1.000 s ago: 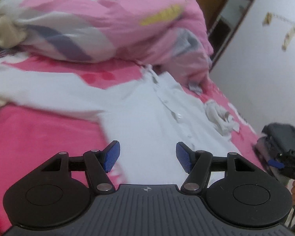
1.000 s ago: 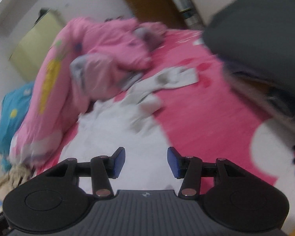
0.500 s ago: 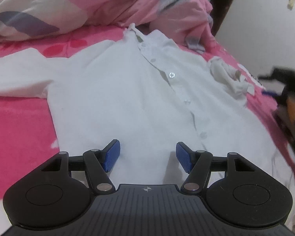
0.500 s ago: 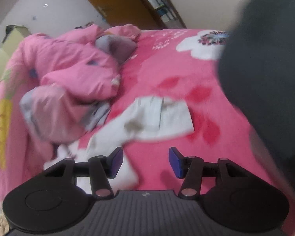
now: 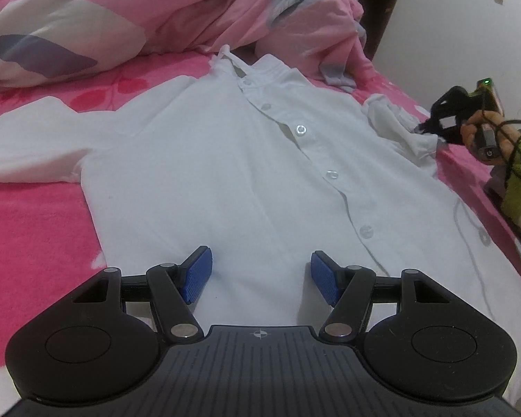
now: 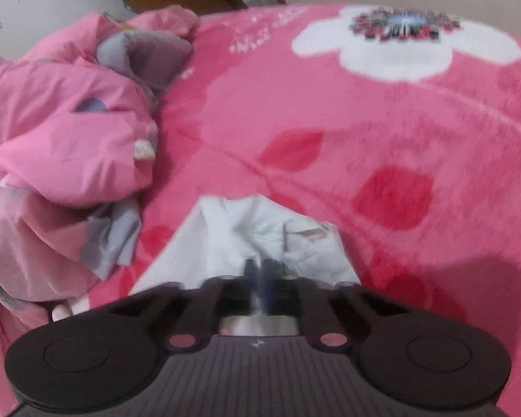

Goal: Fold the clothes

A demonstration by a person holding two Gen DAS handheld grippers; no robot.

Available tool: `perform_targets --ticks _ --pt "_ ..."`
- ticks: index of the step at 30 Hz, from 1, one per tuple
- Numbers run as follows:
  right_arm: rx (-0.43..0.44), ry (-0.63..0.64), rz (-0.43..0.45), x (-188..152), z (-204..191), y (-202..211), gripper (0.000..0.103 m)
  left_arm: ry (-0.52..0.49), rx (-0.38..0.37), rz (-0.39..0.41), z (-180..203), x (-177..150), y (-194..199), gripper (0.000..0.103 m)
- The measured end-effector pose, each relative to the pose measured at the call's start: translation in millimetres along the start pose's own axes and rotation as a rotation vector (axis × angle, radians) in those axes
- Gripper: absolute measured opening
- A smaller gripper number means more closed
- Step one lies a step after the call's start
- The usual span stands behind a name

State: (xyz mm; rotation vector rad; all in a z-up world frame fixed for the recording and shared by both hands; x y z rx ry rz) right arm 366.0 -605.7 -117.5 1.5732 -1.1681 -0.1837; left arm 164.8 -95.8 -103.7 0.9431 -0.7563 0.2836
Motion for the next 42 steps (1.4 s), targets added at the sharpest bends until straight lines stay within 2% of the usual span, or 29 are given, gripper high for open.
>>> perform_targets --ticks 4,7,11,16,19,24,29,34,37,42 --pt "-0.007 0.077 0.154 15 -3 53 0.002 -0.009 0.005 -0.004 1 0 -1 0.063" --pt "-0.019 0.157 0.307 31 -11 115 0.002 -0.023 0.015 -0.007 3 0 -2 0.063" --pt "-0.043 0.243 0.45 46 -22 183 0.002 -0.043 0.027 -0.016 5 0 -3 0.063" --pt "-0.083 0.298 0.544 55 -24 236 0.002 -0.036 0.02 -0.02 3 1 -3 0.063" --pt "-0.081 0.301 0.558 57 -23 256 0.002 -0.028 0.015 -0.025 3 2 -3 0.063" --pt "-0.02 0.299 0.585 47 -23 297 0.002 -0.025 0.011 -0.028 2 2 -4 0.063" --pt "0.086 0.369 0.597 14 -41 346 0.002 -0.025 0.025 -0.023 5 2 -2 0.063" --pt "0.21 0.497 0.575 -40 -72 392 0.002 0.022 0.037 0.002 0 6 17 0.063" --pt "0.289 0.602 0.563 -88 -90 420 0.002 0.05 0.041 0.051 -8 10 46 0.063" --pt "0.42 0.756 0.521 -191 -104 446 0.002 0.096 0.058 0.118 -25 13 102 0.064"
Point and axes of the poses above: each gripper's, at about its wrist camera, not at the fingertips, and y roughly against the way its jaws point, z to its right, x to its top, the point moved 2 cm from there along -y, roughly the way its jaws point, and after that the axes turned 10 degrees about -x, right-handed, at the moved point
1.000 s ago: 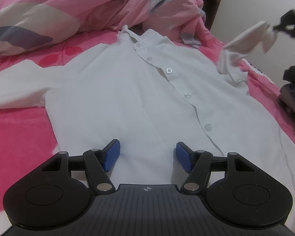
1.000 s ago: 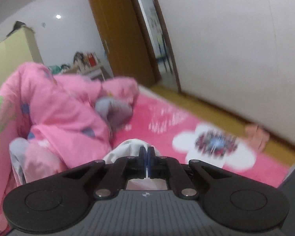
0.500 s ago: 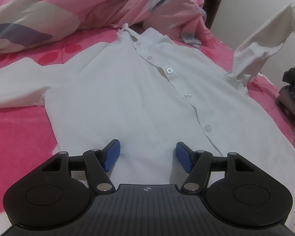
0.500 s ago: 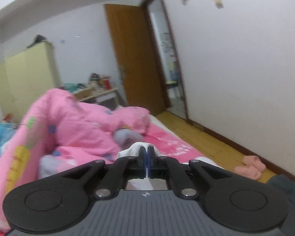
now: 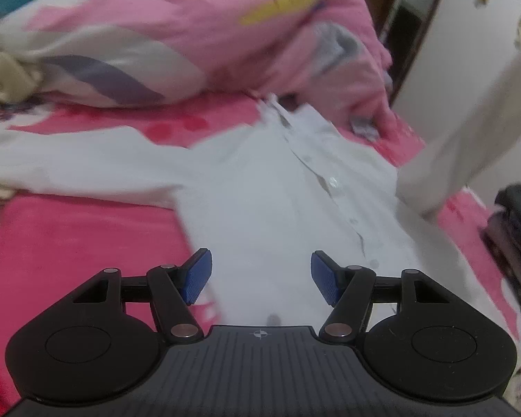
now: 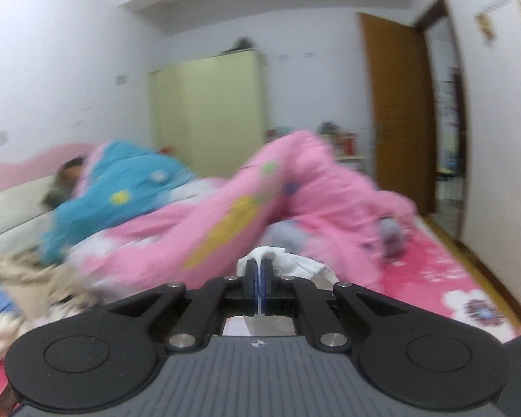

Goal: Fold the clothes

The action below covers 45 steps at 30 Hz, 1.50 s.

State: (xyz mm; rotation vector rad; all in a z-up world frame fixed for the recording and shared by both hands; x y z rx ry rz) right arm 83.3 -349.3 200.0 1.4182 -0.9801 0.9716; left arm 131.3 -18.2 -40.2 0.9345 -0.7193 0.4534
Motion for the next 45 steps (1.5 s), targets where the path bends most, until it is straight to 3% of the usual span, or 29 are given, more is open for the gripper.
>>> perform_targets --ticks 3,6,7,8,10,13,17,22,26,31,33,36,39,40,41,45 --pt "0.069 0.01 -0.026 -51 -40 19 0.002 0.023 0.01 0.025 -11 0 25 0.064" --pt "0.145 -0.022 -0.181 -124 -75 11 0.011 0.045 0.01 0.021 -18 -4 37 0.064" --pt "0.181 -0.03 -0.262 -150 -85 4 0.03 0.052 0.009 0.017 -21 -6 40 0.064" --pt "0.221 -0.051 -0.36 -178 -94 -3 0.043 0.058 0.01 0.01 -22 -7 41 0.064" --pt "0.289 -0.094 -0.539 -227 -109 -13 0.043 0.061 0.013 -0.001 -23 -10 43 0.064" --pt "0.345 -0.23 -0.612 -254 -103 -4 0.042 0.051 0.004 -0.013 -21 -15 44 0.064" --pt "0.348 -0.41 -0.573 -254 -68 8 0.044 0.014 -0.07 -0.033 -5 -25 40 0.064" --pt "0.162 -0.556 -0.5 -261 -10 6 0.046 -0.054 -0.181 -0.072 21 -36 26 0.064" --pt "0.094 -0.648 -0.523 -280 9 -13 0.045 -0.129 -0.231 -0.078 42 -37 11 0.064" --pt "0.091 -0.706 -0.557 -303 11 -33 0.045 -0.292 -0.305 -0.171 72 -42 -17 0.064" --pt "0.104 -0.725 -0.56 -309 9 -41 0.045 -0.341 -0.293 -0.22 81 -46 -31 0.064" --pt "0.126 -0.725 -0.553 -311 10 -48 0.044 -0.314 -0.286 -0.282 81 -51 -54 0.063" --pt "0.158 -0.716 -0.556 -315 10 -50 0.026 -0.233 -0.291 -0.32 73 -55 -65 0.038" --pt "0.169 -0.714 -0.558 -317 9 -51 0.011 -0.213 -0.289 -0.324 71 -55 -66 0.029" --pt "0.175 -0.713 -0.56 -318 8 -53 0.006 -0.193 -0.287 -0.328 68 -55 -67 0.022" --pt "0.22 -0.772 -0.55 -316 8 -60 0.003 -0.049 -0.318 -0.36 53 -40 -67 0.009"
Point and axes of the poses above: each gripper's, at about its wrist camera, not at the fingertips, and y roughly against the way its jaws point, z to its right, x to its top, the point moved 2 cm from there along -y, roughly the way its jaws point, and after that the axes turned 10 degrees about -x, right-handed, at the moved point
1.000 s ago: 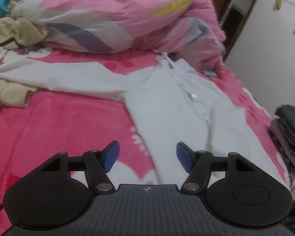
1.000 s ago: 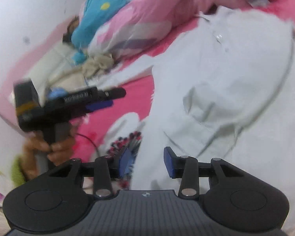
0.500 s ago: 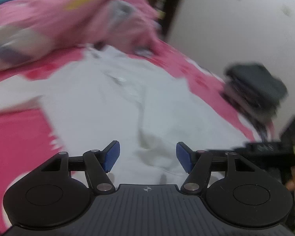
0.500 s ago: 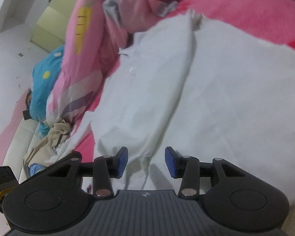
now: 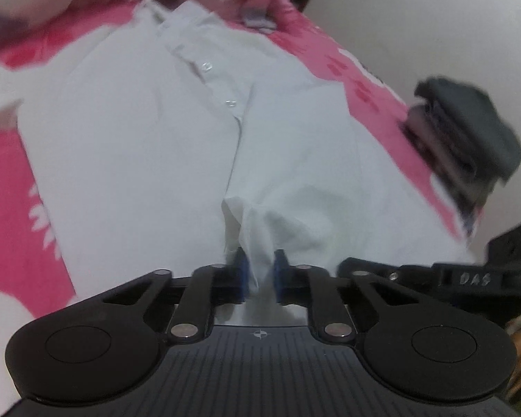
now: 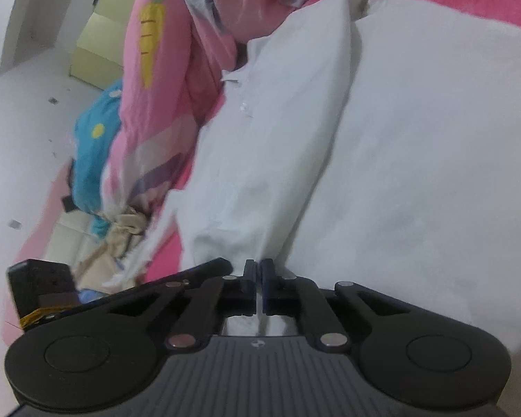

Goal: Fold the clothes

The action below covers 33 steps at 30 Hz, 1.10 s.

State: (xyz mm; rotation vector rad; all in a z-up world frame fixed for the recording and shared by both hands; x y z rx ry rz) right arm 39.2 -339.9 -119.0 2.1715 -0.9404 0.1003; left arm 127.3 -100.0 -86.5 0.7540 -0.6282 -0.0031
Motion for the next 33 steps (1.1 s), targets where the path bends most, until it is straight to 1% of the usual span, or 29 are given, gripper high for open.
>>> perform_targets --ticks 3,6,7,9,10,11,12,13,14,15,16,17,18,19,20,22,23,25,26,28,29,31,33 --pt "0.067 -0.011 0.015 9 -13 0 0.003 0.038 -0.03 0.055 -2 18 19 0.008" --pt "0.139 -0.016 0.031 15 -28 2 0.003 0.036 -0.041 0.126 0 34 44 0.008" --pt "0.156 -0.013 0.031 16 -33 3 0.003 0.033 -0.033 0.135 -1 36 49 0.008" --pt "0.161 0.007 0.031 14 -40 1 0.003 0.033 -0.003 0.127 -3 34 51 0.008" --pt "0.142 0.016 0.027 12 -41 -2 0.003 0.035 0.016 0.113 -6 30 49 0.008" --pt "0.122 0.023 0.018 9 -40 -6 0.003 0.043 0.043 0.075 -11 24 42 0.009" --pt "0.09 0.021 -0.013 5 -35 -12 0.003 0.047 0.076 0.036 -16 17 33 0.009" --pt "0.059 0.018 -0.044 1 -30 -18 0.006 0.04 0.116 -0.002 -21 11 27 0.013" --pt "0.028 0.015 -0.074 -2 -25 -25 0.006 0.033 0.155 -0.036 -26 4 21 0.017" --pt "0.0 0.014 -0.102 -6 -20 -30 0.006 0.026 0.179 -0.041 -28 0 21 0.017" --pt "-0.007 0.019 -0.114 -8 -16 -31 0.006 0.025 0.18 -0.029 -28 0 24 0.021" --pt "0.006 0.026 -0.11 -8 -14 -27 0.009 0.024 0.172 -0.011 -26 3 31 0.033" --pt "0.016 0.04 -0.1 -4 -14 -21 0.013 0.021 0.165 0.007 -25 6 39 0.04" --pt "0.022 0.056 -0.083 0 -13 -14 0.02 0.01 0.169 0.038 -21 12 46 0.052" --pt "0.017 0.08 -0.04 10 -11 -4 0.025 -0.013 0.183 0.07 -16 20 53 0.059" --pt "0.002 0.131 0.049 30 -9 16 0.027 -0.071 0.209 0.112 -6 38 63 0.064" --pt "-0.034 0.172 0.107 45 -7 26 0.027 -0.091 0.212 0.119 -2 48 64 0.066" --pt "-0.118 0.269 0.213 74 -5 39 0.027 -0.123 0.219 0.11 8 72 54 0.067" --pt "-0.183 0.336 0.278 91 -4 43 0.029 -0.146 0.222 0.097 13 86 44 0.067" --pt "-0.295 0.474 0.346 122 -3 42 0.034 -0.189 0.23 0.067 18 110 17 0.067" --pt "-0.33 0.531 0.351 137 0 36 0.038 -0.21 0.242 0.044 20 122 0 0.067" --pt "-0.379 0.625 0.332 164 5 21 0.038 -0.246 0.259 0.001 23 144 -36 0.067" --pt "-0.404 0.717 0.308 188 9 1 0.038 -0.255 0.256 -0.044 22 168 -72 0.066"
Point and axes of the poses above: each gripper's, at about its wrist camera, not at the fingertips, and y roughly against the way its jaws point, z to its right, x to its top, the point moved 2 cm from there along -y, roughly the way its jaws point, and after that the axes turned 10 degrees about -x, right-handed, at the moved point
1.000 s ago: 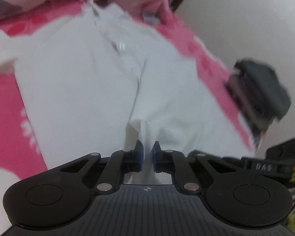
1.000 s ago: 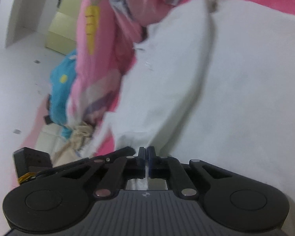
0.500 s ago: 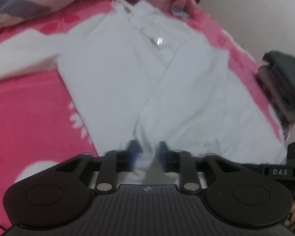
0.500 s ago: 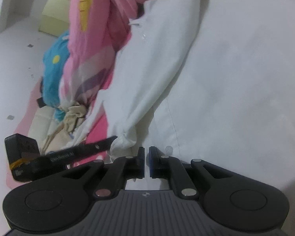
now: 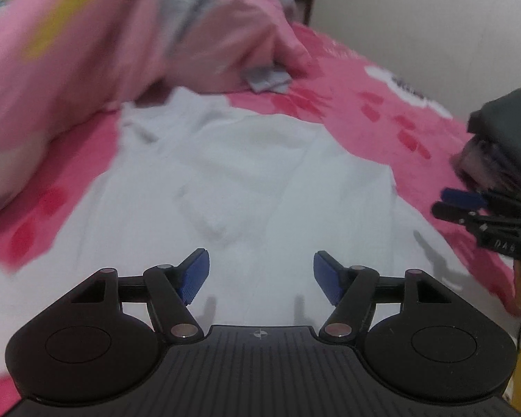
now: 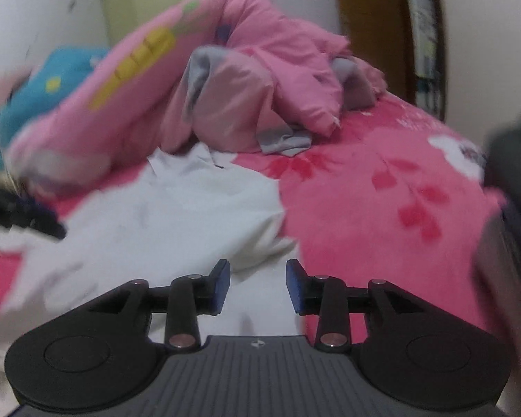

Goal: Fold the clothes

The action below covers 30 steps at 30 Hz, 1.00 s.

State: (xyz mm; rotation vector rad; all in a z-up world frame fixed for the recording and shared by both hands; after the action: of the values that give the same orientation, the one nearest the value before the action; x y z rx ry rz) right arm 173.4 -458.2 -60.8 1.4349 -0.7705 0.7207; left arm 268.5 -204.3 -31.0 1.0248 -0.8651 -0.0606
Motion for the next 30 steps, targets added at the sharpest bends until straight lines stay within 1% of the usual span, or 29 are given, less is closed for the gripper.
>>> perform_targets --ticks 2,4,5,8,10,12,13,14,15,17,18,20,22,23,25,30 --pt "0.001 0.081 -0.022 5 -1 -26 0.038 -0.007 0.008 -0.011 -1 22 -30 0.065" --pt "0.014 0.161 -0.038 1 -5 -45 0.038 -0.015 0.025 -0.003 0 45 -60 0.065" --pt "0.023 0.197 -0.047 -1 -6 -54 0.038 -0.009 0.015 -0.013 1 53 -74 0.065" --pt "0.058 0.238 -0.08 -5 -6 -75 0.038 0.011 -0.016 -0.045 4 76 -115 0.065" --pt "0.071 0.228 -0.073 -6 -3 -83 0.038 0.054 -0.042 -0.07 6 87 -138 0.065" --pt "0.091 0.19 -0.066 -6 3 -87 0.038 0.083 -0.054 -0.081 7 92 -155 0.065" --pt "0.1 0.166 -0.066 -5 6 -89 0.037 0.093 -0.056 -0.086 7 95 -163 0.063" --pt "0.111 0.14 -0.065 -5 11 -91 0.037 0.095 -0.05 -0.085 8 96 -169 0.058" --pt "0.116 0.122 -0.061 -6 14 -91 0.036 0.09 -0.041 -0.076 10 96 -173 0.055" --pt "0.129 0.085 -0.053 -7 22 -91 0.036 0.076 -0.019 -0.056 12 96 -176 0.042" --pt "0.135 0.067 -0.049 -7 25 -90 0.036 0.077 -0.014 -0.046 12 96 -176 0.038" --pt "0.15 0.038 -0.046 -7 31 -91 0.036 0.087 -0.009 -0.027 10 96 -174 0.019" --pt "0.152 0.044 -0.046 -7 29 -92 0.035 0.116 -0.016 0.0 5 96 -172 0.01" --pt "0.152 0.049 -0.044 -7 28 -92 0.033 0.128 -0.018 0.016 4 95 -170 0.007" --pt "0.139 0.07 -0.028 -7 25 -90 0.03 0.146 -0.019 0.047 0 95 -168 0.005" --pt "0.096 0.07 -0.004 -1 24 -94 0.03 0.169 -0.025 0.144 -4 90 -163 0.003"
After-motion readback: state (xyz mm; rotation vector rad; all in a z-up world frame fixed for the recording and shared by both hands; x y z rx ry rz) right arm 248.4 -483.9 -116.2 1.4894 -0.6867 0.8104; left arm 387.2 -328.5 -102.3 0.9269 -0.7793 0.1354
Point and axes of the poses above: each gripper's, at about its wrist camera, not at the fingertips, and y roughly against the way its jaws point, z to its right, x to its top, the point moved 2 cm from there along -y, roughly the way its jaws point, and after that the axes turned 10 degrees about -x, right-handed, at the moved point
